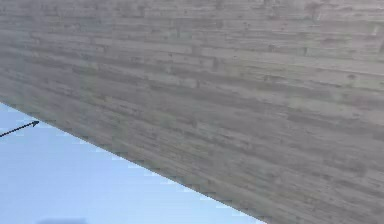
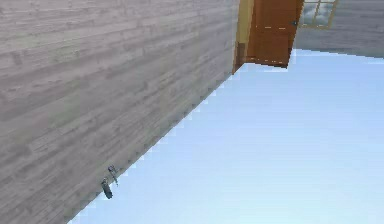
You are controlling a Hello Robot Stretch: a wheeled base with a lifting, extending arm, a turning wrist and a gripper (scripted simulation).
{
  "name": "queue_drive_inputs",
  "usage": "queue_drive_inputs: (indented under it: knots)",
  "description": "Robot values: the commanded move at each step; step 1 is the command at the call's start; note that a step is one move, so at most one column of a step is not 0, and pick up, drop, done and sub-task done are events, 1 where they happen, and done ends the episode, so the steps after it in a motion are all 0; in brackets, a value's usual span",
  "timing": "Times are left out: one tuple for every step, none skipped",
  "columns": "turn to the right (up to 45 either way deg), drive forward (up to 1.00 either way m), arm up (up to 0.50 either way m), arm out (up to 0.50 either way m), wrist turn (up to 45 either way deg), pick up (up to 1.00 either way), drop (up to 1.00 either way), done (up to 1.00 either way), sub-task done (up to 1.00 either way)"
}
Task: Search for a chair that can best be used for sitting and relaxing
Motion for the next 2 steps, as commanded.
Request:
queue_drive_inputs:
  knots:
    - [0.0,0.3,0.0,0.0,0.0,0.0,0.0,0.0,0.0]
    - [-45.0,0.0,0.0,0.0,0.0,0.0,0.0,0.0,0.0]
